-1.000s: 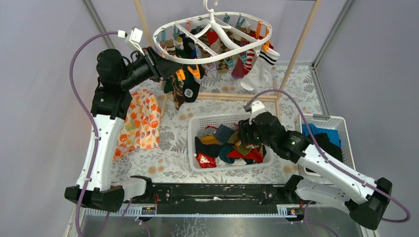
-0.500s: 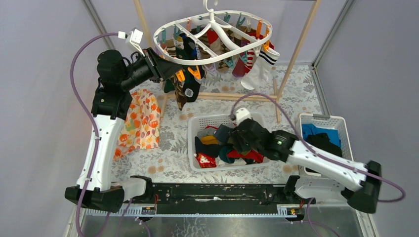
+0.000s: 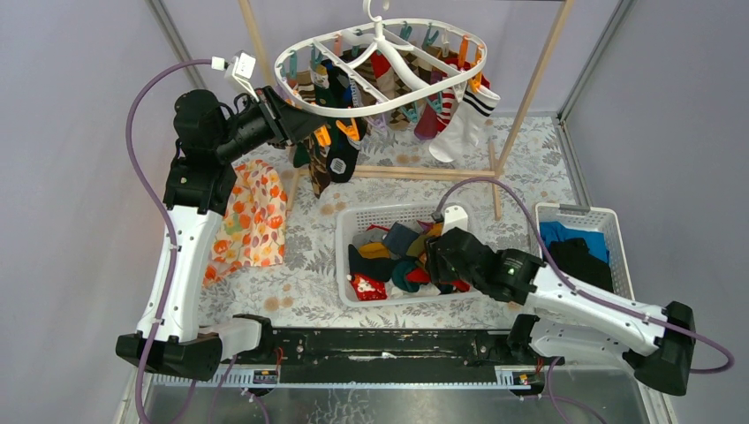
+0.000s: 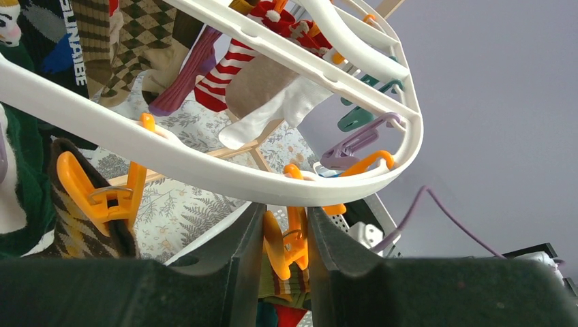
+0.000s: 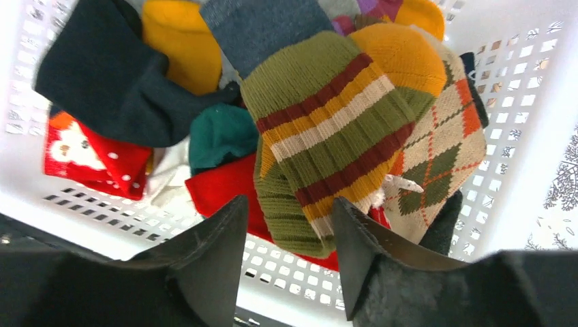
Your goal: Clip the socks to the hanger
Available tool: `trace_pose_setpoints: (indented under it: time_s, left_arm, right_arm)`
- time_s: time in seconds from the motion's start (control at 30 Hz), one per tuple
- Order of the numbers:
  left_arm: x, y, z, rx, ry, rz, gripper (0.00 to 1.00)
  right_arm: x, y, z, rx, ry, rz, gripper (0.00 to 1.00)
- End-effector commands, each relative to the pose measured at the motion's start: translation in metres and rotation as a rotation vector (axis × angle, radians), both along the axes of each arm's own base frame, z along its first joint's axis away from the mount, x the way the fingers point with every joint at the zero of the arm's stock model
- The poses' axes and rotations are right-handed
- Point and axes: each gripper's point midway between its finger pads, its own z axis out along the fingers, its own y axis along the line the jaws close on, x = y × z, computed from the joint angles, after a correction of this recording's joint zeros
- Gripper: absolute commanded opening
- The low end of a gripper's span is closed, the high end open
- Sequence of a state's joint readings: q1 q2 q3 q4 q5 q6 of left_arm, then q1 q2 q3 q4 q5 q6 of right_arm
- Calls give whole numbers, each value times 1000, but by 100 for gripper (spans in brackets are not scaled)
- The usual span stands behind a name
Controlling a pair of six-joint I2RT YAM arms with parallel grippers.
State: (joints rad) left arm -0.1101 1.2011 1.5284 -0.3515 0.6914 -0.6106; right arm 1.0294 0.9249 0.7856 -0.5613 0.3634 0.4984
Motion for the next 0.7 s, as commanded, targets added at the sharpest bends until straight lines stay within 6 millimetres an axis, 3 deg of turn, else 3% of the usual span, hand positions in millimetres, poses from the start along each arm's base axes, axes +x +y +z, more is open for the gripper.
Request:
trace_pose_setpoints:
  time_s: [0.0, 0.07, 0.1, 0.2, 0.33, 0.47, 0.5, 0.6, 0.67]
  left_arm:
    - [-5, 2, 12, -1, -59, -1, 0]
    - [-6, 3, 14, -2, -63, -1, 0]
    - [-5, 3, 14, -2, -63, 1, 0]
    - [-5, 3, 13, 1, -60, 2, 0]
    - [-4, 4, 12, 2, -61, 6, 0]
    - [-4, 3, 12, -5, -58, 3, 0]
    - [-3, 3, 12, -7, -57, 3, 0]
    - [-2, 3, 10, -8, -52, 4, 0]
    - [-2, 3, 10, -7, -52, 2, 0]
  right_arm:
    - [8, 14, -8, 12, 2, 18, 51]
    - [14, 12, -13, -18, 7, 15, 39]
    - [18, 10, -12, -29, 3, 5, 29]
    - [32, 1, 10, -15, -38, -46, 2]
    - [41, -13, 41, 51, -107, -89, 0]
    - [36, -30, 30, 4, -68, -104, 0]
    - [33, -31, 25, -15, -57, -87, 4]
    - [31, -30, 22, -41, -53, -42, 43]
    - [34, -21, 30, -42, -70, 10, 55]
